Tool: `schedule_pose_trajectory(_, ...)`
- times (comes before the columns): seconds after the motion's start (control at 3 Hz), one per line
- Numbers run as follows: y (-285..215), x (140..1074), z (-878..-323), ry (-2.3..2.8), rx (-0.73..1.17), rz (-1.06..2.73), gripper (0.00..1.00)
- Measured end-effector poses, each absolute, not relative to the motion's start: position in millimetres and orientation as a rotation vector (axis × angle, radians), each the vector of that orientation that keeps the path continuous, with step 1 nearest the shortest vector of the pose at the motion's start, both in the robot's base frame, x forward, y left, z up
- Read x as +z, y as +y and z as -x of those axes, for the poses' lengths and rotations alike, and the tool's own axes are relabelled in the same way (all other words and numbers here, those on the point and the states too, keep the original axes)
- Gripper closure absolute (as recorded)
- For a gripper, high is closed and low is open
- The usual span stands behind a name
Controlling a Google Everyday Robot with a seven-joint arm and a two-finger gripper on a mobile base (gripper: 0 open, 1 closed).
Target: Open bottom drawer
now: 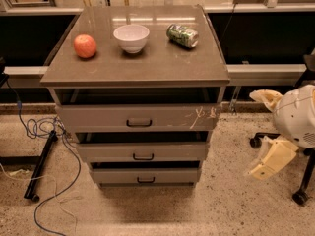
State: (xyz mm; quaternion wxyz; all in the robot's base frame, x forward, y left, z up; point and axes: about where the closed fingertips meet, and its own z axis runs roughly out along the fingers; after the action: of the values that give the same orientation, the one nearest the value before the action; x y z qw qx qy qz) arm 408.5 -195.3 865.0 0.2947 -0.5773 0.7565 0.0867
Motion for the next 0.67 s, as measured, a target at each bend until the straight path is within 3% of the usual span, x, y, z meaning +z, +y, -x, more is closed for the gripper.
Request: schedule_pose_trajectory(0.67, -128.2, 763.8, -423.7, 2.0, 0.374, 1.462, 0.0)
